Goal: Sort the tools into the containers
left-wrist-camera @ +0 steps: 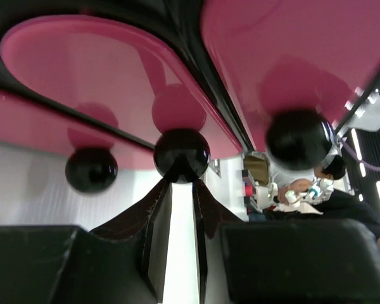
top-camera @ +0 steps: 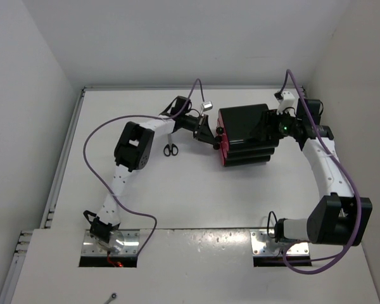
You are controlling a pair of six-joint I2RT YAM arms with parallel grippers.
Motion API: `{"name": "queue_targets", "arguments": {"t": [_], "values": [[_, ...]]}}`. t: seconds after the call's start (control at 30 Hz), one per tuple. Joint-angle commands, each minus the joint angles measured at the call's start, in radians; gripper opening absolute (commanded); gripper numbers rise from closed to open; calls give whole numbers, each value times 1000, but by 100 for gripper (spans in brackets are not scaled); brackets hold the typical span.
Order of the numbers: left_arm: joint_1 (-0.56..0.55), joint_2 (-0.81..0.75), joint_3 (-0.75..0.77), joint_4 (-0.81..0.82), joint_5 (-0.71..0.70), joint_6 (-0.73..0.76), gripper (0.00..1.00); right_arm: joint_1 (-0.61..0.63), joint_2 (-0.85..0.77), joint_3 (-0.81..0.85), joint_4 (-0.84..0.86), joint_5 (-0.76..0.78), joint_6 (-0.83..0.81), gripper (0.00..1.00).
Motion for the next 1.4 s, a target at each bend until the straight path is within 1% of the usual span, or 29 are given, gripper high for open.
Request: {"name": "queue_targets", "arguments": {"t": [0.0, 0.1, 0.2, 0.23, 0.3, 0.37, 0.4, 0.47, 0.5, 0.53, 0.6, 0.67, 0.73, 0.8, 0.83, 0.87, 0.9, 0.93, 1.03, 1.13, 1.17, 1.37], "values": [[-22, 14, 35, 234, -11, -172, 25, 7, 0, -28, 2, -16, 1, 75], [-32, 24, 35, 280, -21, -205, 25, 16, 0, -37, 11, -16, 1, 75], [-32, 33, 35, 292, -30, -215, 25, 17, 0, -46, 11, -16, 1, 75], [-32, 33, 35, 292, -30, -215, 27, 17, 9, -46, 11, -16, 1, 75], [-32, 33, 35, 292, -30, -215, 38, 27, 9, -46, 11, -16, 1, 75], [-32, 14, -6, 292, -51, -203, 50, 27, 9, -46, 11, -16, 1, 75], [-32, -8, -32, 283, -62, -187, 59, 36, 9, -46, 11, -16, 1, 75], [-18, -87, -124, 283, -108, -144, 65, 36, 9, -55, 11, -16, 10, 75], [-18, -112, -157, 304, -122, -144, 67, 36, 0, -55, 21, -16, 11, 75], [5, -161, -218, 323, -143, -144, 68, 36, 0, -66, 21, -16, 11, 75], [22, -203, -273, 352, -168, -153, 68, 36, 0, -75, 30, -16, 20, 75], [39, -246, -385, 430, -218, -199, 66, 36, -10, -75, 30, -16, 30, 75], [51, -295, -468, 557, -243, -277, 59, 36, -10, -75, 39, -7, 30, 75], [51, -295, -525, 579, -278, -304, 55, 36, -10, -85, 39, -7, 50, 75], [51, -295, -537, 626, -288, -323, 51, 36, -10, -85, 48, -7, 50, 75], [51, -295, -563, 653, -320, -372, 50, 36, -10, -94, 48, -7, 61, 75], [51, -295, -573, 683, -334, -402, 49, 36, -10, -94, 59, -7, 72, 75], [51, -271, -573, 747, -343, -458, 49, 36, -10, -94, 59, -7, 72, 75], [51, -241, -573, 789, -363, -506, 49, 36, -10, -94, 59, -7, 72, 75], [28, -217, -553, 800, -381, -526, 49, 36, -10, -94, 59, -7, 72, 75], [28, -217, -553, 800, -393, -526, 51, 36, -10, -94, 59, -7, 72, 75], [17, -181, -534, 789, -415, -537, 52, 36, -10, -103, 59, -7, 72, 75]]}}
